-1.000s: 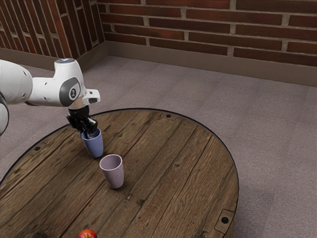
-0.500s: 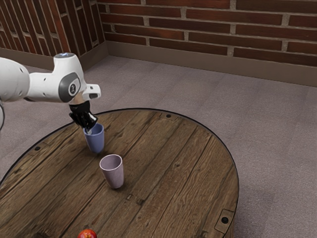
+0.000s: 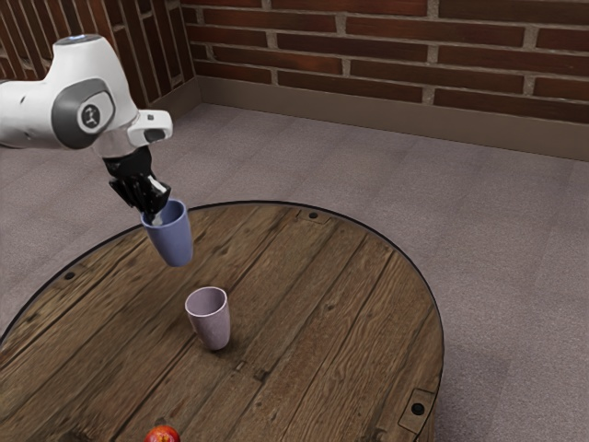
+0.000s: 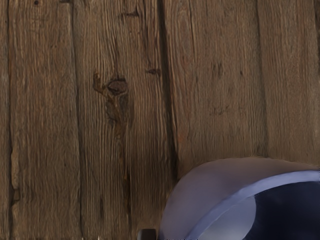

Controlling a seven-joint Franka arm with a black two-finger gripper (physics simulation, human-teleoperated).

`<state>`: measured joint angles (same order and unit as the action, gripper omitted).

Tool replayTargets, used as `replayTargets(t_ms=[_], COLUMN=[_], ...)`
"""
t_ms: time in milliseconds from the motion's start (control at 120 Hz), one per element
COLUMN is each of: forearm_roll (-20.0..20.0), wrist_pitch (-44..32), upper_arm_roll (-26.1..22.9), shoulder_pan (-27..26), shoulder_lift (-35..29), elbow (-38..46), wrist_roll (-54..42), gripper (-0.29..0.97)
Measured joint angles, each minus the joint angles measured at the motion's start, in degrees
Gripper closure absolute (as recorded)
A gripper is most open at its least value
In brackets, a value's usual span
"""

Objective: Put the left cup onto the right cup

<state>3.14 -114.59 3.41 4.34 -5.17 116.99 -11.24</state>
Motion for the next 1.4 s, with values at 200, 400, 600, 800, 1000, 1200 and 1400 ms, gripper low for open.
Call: replayTargets(t_ms=[200, 400, 600, 800, 1000, 1200, 1400], forearm_roll=[0.39, 0.48, 1.01, 1.11, 0.66, 0.75, 0.54], wrist_pitch=[1.47, 1.84, 1.87, 0.91, 0.16, -0.7, -2.0], upper_arm_roll=[-1.33, -2.45, -4.0, -4.22, -4.14, -3.95, -3.68], shoulder_pan=[-0.69, -2.0, -2.55, -2.49, -2.41, -2.37, -2.25], shoulder_lift=[-3.59, -3.34, -2.61, 0.45, 3.11, 5.13, 6.5], elbow=[4.43, 5.97, 7.39, 6.79, 4.39, 4.14, 4.15], wrist_roll=[4.26, 8.94, 13.53, 17.02, 19.06, 20.4, 21.32], gripper=[0.79, 0.79, 0.79, 0.79, 0.79, 0.79, 0.61])
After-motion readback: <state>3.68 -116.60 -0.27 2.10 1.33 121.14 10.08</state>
